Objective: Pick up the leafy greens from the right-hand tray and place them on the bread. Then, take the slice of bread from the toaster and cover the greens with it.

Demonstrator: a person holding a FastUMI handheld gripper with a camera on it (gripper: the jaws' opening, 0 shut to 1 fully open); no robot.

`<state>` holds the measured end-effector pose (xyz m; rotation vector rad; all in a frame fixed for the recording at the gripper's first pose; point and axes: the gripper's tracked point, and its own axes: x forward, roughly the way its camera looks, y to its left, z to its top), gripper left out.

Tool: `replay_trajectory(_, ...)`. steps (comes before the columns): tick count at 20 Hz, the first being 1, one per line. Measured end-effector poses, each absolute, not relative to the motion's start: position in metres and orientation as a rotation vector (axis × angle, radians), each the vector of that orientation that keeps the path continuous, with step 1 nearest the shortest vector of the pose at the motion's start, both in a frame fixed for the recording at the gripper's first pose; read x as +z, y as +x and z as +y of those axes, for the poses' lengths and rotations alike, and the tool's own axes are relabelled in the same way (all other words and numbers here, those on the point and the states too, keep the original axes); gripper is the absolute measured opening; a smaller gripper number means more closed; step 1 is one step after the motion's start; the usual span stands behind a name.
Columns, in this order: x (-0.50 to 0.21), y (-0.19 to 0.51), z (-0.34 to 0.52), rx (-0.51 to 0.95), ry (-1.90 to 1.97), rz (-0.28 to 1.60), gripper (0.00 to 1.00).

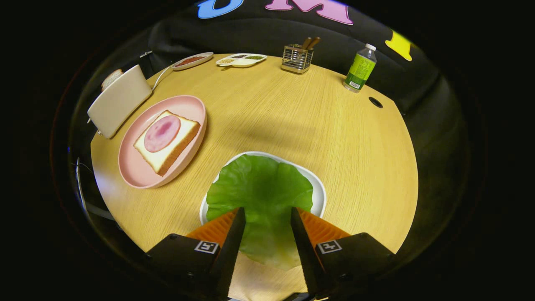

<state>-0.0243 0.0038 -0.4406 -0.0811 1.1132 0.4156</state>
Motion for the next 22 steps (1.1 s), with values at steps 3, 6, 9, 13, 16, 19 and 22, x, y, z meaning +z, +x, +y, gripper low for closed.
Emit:
replay_trajectory(3, -0.444, -0.03, 0.008, 0.429, -0.059, 1.144, 0.63)
replay_trajectory(6, -0.444, -0.032, 0.01, 0.413, -0.044, 1.175, 0.42)
replay_trajectory(9, -0.442, -0.031, 0.009, 0.418, -0.048, 1.191, 0.11)
replay_trajectory(13, -0.425, -0.03, 0.009, 0.398, -0.008, 1.166, 0.06)
replay_trajectory(16, -0.4, -0.029, 0.01, 0.396, 0.009, 1.124, 0.06)
replay_trajectory(19, -0.373, -0.024, 0.014, 0.396, 0.021, 1.076, 0.06)
replay_trajectory(22, -0.347, -0.018, 0.027, 0.411, 0.036, 1.031, 0.06)
